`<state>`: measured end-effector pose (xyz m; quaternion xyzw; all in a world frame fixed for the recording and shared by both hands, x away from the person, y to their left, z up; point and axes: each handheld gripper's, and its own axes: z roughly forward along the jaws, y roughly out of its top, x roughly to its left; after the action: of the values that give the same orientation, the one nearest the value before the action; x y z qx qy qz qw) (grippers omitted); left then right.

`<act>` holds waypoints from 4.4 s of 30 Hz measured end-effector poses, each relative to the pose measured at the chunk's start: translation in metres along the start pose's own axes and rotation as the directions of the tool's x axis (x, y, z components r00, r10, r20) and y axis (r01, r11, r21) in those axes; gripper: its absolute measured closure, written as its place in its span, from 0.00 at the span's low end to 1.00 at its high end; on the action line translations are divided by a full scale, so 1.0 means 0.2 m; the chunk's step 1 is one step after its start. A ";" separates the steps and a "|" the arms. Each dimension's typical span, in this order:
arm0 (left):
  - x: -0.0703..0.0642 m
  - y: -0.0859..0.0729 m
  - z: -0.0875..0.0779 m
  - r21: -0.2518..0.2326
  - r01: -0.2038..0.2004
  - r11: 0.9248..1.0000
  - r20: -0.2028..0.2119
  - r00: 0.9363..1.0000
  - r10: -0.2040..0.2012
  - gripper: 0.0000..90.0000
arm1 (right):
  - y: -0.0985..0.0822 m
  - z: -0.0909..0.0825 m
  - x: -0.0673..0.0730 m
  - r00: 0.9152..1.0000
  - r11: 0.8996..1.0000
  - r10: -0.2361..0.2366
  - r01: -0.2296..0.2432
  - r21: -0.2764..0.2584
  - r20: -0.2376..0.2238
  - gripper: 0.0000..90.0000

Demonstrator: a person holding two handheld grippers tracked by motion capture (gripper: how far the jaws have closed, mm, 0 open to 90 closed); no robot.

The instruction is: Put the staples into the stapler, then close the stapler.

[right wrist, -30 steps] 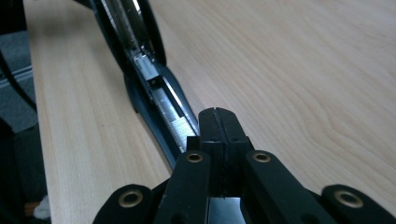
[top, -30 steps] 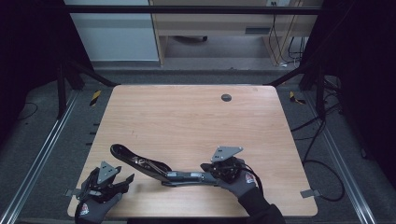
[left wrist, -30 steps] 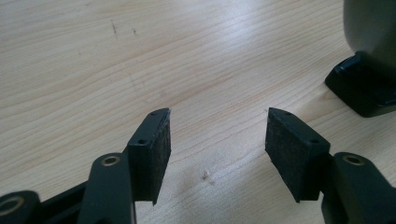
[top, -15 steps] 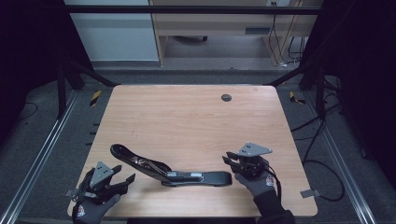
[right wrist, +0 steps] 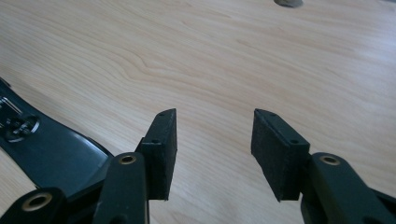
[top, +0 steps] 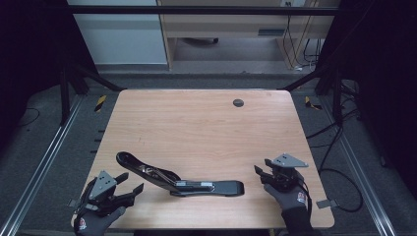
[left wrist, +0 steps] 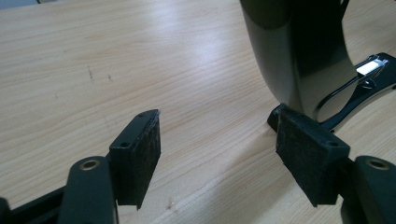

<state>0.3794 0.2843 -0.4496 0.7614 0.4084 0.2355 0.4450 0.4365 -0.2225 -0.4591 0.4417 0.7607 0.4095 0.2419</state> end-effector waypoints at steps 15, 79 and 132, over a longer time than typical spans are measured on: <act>-0.04 0.05 -0.05 -0.042 -0.002 0.999 0.024 1.000 0.003 0.30 | -0.11 -0.06 -0.08 0.998 0.999 0.017 -0.019 0.032 0.066 0.52; -0.03 0.33 -0.09 -0.117 0.035 0.993 -0.007 0.999 -0.036 0.55 | -0.05 -0.02 0.26 0.984 0.994 -0.027 0.045 0.101 -0.177 0.94; -0.12 0.42 -0.07 -0.123 0.022 0.992 0.027 0.999 -0.019 0.61 | -0.10 0.12 0.32 0.974 0.984 -0.011 0.050 0.170 -0.228 1.00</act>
<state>0.3901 0.2478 -0.3686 0.7310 0.3952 0.2458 0.4990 0.4128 -0.1617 -0.4895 0.3999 0.8230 0.3850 0.1203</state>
